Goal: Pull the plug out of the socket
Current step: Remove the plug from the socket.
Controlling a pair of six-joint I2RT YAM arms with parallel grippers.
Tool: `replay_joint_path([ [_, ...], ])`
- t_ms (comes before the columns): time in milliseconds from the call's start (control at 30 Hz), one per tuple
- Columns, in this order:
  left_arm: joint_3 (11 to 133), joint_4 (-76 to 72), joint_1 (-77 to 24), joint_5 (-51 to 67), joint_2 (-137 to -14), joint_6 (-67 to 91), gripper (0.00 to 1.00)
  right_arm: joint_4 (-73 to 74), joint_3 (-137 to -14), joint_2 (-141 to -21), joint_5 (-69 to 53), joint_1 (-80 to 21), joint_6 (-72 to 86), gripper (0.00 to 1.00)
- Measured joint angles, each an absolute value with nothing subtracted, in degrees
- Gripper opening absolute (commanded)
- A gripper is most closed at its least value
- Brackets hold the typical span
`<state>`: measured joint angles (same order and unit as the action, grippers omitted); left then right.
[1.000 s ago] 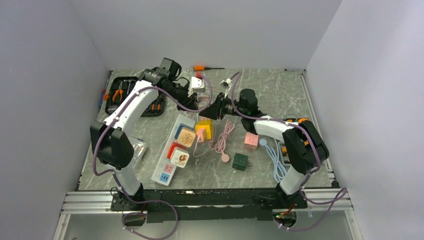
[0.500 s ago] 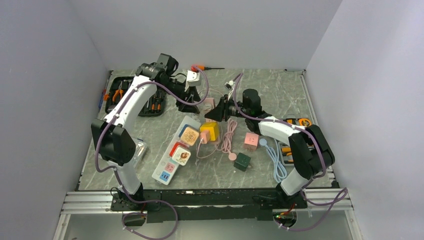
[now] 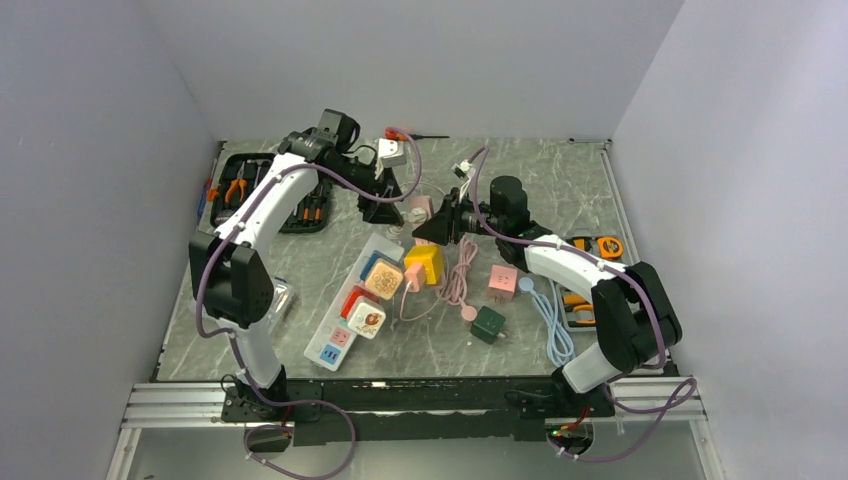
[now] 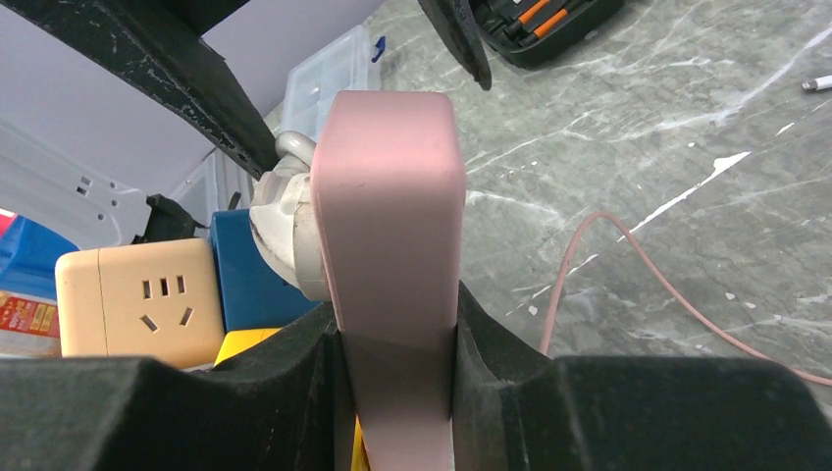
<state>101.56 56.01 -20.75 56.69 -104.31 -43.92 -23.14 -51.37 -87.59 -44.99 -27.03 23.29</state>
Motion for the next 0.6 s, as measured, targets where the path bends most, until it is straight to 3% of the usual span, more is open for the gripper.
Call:
replay_joint_path([
  [400,110.4,76.8,-22.1,63.3,-114.5,-56.7,0.42,-22.1,-51.8,-87.4,-45.1,-27.4,22.5,0.0],
  [600,110.4,80.4,-22.1,65.1,-114.9,-59.4,0.39,-21.0,-52.5,-87.4,-46.0,-28.1,21.8,0.0],
])
